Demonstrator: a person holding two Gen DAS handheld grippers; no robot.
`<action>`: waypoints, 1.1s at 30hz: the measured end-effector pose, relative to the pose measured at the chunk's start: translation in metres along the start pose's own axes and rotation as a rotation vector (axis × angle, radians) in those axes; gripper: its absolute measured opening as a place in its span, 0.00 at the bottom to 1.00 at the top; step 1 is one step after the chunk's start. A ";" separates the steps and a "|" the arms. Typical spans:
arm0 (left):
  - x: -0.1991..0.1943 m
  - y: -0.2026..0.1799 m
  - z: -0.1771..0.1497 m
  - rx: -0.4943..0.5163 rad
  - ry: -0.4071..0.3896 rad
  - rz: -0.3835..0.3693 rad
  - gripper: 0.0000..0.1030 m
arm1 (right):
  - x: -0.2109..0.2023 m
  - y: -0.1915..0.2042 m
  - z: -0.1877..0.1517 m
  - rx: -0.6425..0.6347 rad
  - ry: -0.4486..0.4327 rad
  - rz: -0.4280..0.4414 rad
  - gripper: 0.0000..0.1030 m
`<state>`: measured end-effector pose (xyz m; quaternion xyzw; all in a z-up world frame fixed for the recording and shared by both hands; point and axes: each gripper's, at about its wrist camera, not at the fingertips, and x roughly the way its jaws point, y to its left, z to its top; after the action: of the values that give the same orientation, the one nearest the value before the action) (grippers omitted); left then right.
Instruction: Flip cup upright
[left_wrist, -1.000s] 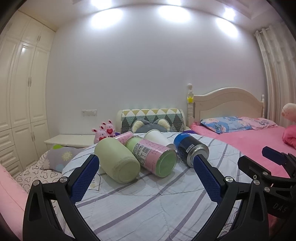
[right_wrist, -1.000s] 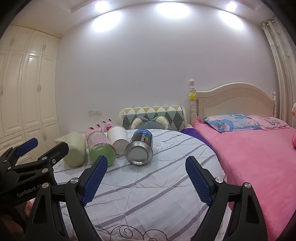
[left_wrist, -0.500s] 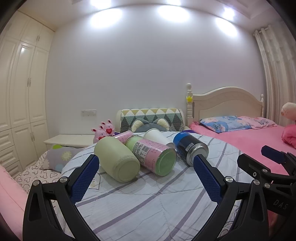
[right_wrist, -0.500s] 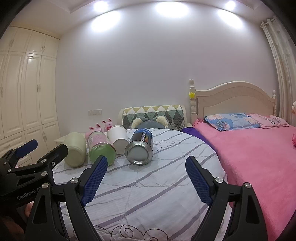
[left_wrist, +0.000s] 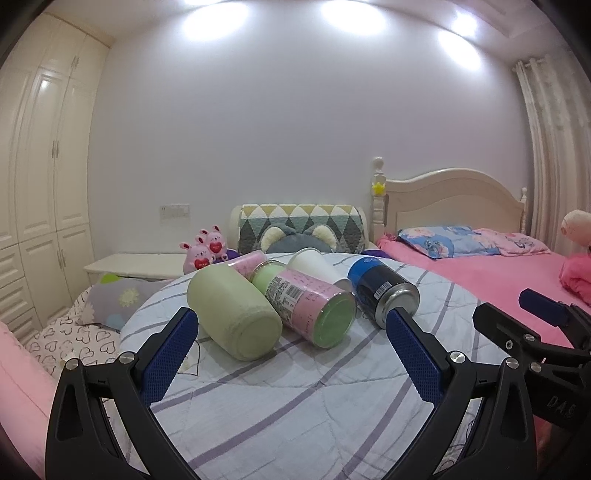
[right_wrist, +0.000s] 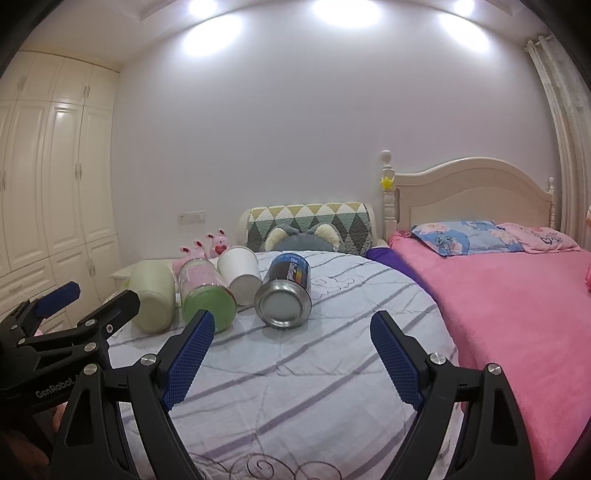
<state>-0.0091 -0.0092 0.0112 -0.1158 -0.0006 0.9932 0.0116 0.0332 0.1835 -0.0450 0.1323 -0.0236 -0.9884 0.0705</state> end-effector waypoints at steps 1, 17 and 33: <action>0.001 0.001 0.001 -0.002 0.004 0.002 1.00 | 0.002 0.001 0.004 -0.003 0.003 0.000 0.85; 0.065 0.049 0.037 -0.110 0.201 0.053 1.00 | 0.089 -0.007 0.053 0.089 0.309 0.117 0.85; 0.157 0.101 0.057 -0.165 0.470 0.114 1.00 | 0.225 0.033 0.089 -0.116 0.638 0.213 0.85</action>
<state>-0.1773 -0.1066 0.0300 -0.3438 -0.0722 0.9347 -0.0543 -0.2008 0.1207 -0.0152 0.4272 0.0421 -0.8841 0.1846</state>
